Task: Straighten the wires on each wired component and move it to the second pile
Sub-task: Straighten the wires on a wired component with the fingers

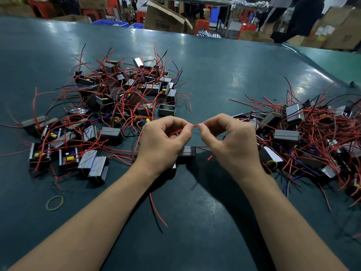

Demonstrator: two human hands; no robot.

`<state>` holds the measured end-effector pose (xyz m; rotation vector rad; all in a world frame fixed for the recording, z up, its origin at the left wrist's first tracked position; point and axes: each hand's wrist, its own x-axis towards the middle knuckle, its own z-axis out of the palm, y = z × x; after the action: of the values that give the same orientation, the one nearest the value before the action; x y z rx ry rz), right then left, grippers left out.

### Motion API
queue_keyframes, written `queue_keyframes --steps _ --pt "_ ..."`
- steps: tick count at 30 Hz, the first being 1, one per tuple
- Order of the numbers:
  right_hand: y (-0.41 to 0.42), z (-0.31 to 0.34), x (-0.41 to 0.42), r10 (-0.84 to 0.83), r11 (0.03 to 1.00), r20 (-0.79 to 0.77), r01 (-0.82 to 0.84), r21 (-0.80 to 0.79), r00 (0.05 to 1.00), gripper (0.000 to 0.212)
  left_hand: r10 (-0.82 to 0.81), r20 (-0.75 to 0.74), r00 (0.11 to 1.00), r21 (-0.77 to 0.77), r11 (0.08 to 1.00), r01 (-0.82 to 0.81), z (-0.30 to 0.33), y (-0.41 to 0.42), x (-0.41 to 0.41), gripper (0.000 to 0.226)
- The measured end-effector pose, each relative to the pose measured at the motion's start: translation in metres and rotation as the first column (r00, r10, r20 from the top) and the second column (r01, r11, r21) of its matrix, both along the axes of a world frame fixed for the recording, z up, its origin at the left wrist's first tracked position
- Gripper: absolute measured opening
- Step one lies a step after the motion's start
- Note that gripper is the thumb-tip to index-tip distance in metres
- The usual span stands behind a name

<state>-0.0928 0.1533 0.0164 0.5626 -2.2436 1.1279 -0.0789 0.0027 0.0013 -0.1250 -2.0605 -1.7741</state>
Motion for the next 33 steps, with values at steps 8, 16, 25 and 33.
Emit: queue_keyframes --steps 8,16,25,33 --pt "0.004 0.0 -0.005 0.103 0.994 -0.155 -0.097 0.043 0.983 0.005 -0.048 -0.027 0.998 -0.013 0.999 0.047 0.005 -0.002 0.003 0.009" --pt "0.014 0.012 -0.004 0.462 0.851 0.421 -0.256 -0.459 0.78 0.005 -0.184 -0.057 0.981 -0.07 0.981 0.18 0.008 -0.008 0.007 0.007" --pt "0.004 0.01 -0.002 0.426 0.863 0.529 -0.154 -0.482 0.734 0.03 -0.172 -0.084 0.982 -0.093 0.982 0.164 0.009 -0.006 0.009 0.007" --pt "-0.016 0.0 0.004 -0.183 0.962 0.014 0.176 0.209 0.983 0.032 -0.049 -0.1 0.994 -0.257 0.966 0.022 0.001 -0.002 0.005 0.009"
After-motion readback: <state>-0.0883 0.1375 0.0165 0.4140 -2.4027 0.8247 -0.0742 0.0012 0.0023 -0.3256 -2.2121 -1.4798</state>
